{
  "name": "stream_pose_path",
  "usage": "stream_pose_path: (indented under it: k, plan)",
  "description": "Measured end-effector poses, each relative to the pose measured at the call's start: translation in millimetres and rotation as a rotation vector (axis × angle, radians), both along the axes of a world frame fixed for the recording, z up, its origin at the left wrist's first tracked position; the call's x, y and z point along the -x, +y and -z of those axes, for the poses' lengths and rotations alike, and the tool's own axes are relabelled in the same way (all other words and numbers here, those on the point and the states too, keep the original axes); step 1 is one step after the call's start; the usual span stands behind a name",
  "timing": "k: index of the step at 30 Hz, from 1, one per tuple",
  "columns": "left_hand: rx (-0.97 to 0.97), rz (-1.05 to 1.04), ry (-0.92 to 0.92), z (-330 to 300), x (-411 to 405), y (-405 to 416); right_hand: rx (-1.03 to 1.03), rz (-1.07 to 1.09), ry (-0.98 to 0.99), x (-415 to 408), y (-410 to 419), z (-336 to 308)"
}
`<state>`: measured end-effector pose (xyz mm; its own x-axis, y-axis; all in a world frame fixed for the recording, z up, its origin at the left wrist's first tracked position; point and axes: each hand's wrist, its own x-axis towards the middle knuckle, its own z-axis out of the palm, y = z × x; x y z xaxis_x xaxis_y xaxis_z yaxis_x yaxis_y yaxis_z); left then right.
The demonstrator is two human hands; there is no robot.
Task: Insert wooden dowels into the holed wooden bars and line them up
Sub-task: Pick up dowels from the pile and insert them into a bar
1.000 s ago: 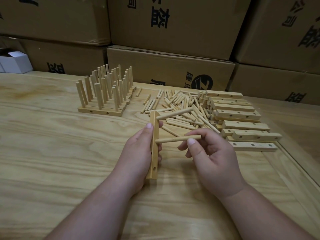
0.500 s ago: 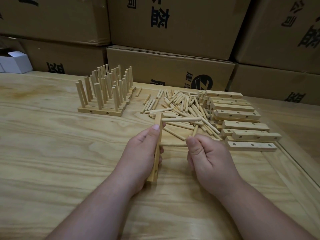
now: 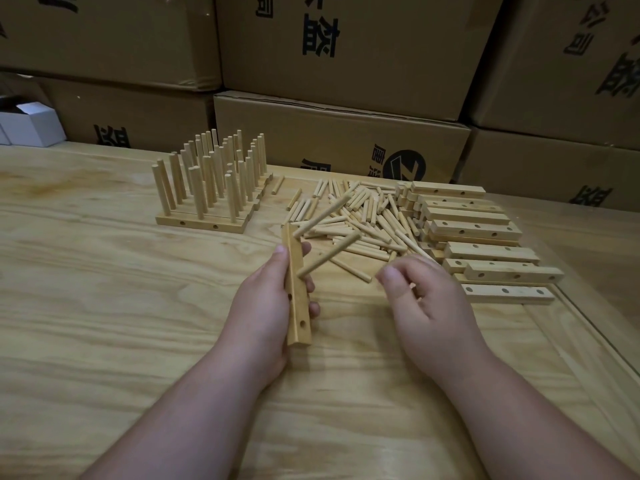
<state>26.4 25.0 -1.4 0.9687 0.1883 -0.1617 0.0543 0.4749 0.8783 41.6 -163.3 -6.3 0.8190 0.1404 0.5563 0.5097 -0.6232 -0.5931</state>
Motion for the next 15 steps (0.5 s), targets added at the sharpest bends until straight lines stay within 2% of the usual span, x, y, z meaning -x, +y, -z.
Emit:
stream_pose_path:
  k: [2, 4, 6, 9, 15]
  plan:
    - [0.068, -0.006, 0.008, -0.6, -0.8, 1.2, 0.248, 0.076, 0.07, -4.7, -0.1, 1.2]
    - [0.085, -0.005, 0.009, -1.0, -0.4, 1.1, 0.48, 0.075, 0.235, -6.2, 0.5, 7.4]
    - [0.092, 0.0, 0.013, -1.6, 0.3, 0.6, 0.641, 0.055, 0.29, -6.6, 1.8, 13.2]
    - [0.097, 0.002, 0.016, -2.1, 0.6, 0.6, 0.659, 0.07, 0.253, -5.7, 4.7, 13.6]
    - [0.108, -0.008, 0.014, -2.4, 0.0, 0.3, 0.503, 0.184, 0.077, -4.0, 4.8, 5.9]
